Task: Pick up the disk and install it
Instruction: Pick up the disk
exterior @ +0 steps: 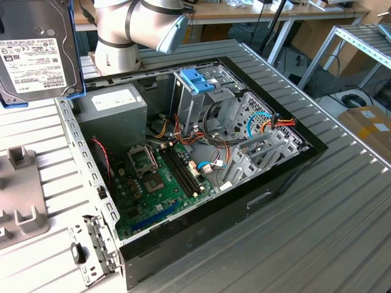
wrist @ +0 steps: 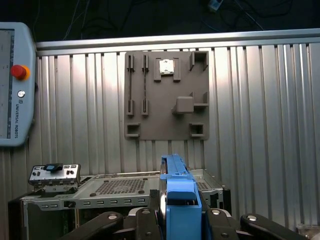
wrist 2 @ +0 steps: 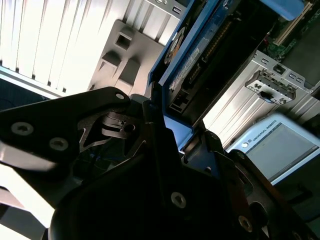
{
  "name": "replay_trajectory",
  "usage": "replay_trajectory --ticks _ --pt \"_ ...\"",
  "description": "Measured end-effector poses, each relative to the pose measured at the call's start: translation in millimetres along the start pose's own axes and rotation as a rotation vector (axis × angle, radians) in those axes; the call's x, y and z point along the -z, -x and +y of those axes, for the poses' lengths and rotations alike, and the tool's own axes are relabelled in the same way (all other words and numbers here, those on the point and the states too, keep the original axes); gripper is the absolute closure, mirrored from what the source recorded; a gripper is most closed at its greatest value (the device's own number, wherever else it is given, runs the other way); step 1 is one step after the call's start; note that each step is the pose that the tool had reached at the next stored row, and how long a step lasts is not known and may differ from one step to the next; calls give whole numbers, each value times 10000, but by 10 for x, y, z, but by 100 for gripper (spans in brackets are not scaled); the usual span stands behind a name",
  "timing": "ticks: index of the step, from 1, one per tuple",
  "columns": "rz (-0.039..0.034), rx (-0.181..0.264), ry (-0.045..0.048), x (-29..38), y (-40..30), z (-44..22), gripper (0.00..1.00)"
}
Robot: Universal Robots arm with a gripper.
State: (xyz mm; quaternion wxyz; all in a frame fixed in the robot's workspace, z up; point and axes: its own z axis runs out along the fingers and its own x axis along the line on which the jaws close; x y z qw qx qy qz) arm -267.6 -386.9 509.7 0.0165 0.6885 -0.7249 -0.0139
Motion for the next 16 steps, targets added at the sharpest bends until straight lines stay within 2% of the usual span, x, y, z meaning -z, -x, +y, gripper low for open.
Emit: replay_trajectory --ticks 16 --pt "3 0 0 -5 2 -35 63"
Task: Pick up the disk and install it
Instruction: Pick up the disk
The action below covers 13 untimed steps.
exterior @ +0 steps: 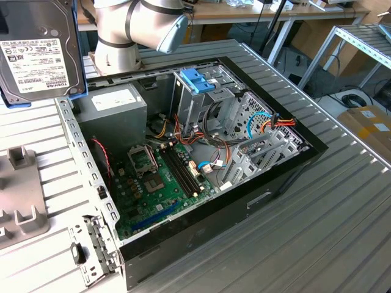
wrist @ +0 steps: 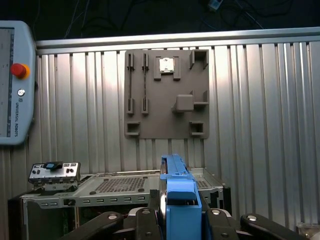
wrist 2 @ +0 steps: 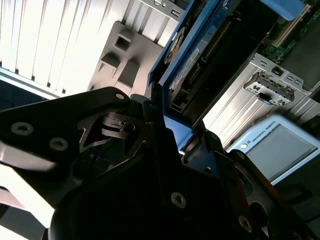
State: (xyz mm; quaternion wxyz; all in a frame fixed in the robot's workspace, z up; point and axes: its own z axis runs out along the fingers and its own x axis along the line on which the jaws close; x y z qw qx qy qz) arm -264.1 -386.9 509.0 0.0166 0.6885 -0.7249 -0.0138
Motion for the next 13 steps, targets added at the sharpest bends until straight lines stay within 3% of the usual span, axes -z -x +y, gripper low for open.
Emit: replay_trajectory --ticks 13 --pt "3 0 -1 -7 1 -33 63"
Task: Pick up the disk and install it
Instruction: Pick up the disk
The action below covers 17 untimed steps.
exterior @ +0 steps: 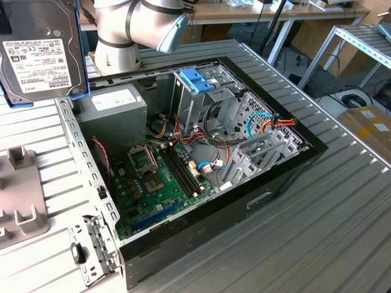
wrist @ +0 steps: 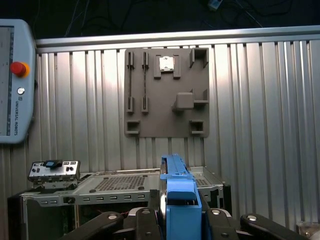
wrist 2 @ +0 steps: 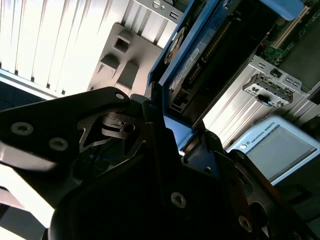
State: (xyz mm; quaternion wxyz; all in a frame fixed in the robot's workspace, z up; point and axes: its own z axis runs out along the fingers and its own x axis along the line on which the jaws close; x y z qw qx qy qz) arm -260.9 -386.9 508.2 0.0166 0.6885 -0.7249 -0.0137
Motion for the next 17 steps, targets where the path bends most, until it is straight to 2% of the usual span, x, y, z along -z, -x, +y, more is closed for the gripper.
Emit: replay_trajectory --ticks 17 --pt "7 -1 0 -7 3 -53 63"
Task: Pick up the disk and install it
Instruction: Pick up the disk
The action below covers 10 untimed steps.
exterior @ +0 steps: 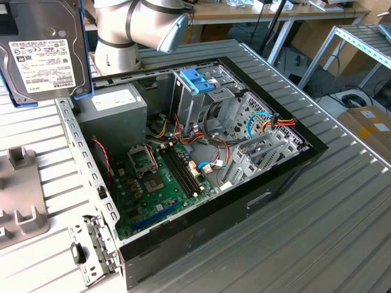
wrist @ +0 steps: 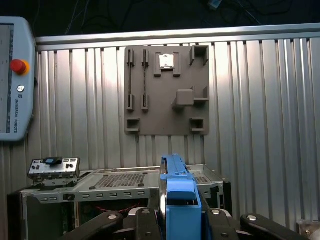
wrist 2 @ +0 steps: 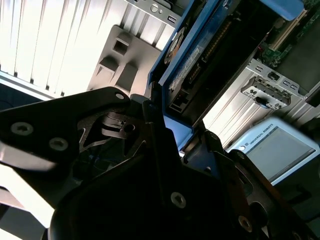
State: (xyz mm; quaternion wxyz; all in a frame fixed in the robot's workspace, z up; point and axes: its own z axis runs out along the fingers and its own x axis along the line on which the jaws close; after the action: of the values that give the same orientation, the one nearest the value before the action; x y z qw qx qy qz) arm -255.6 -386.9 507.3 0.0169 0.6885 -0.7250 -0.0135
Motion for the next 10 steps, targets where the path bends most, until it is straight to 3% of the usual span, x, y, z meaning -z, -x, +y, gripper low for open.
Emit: replay_trajectory --ticks 10 --pt "6 0 0 -4 2 -30 63"
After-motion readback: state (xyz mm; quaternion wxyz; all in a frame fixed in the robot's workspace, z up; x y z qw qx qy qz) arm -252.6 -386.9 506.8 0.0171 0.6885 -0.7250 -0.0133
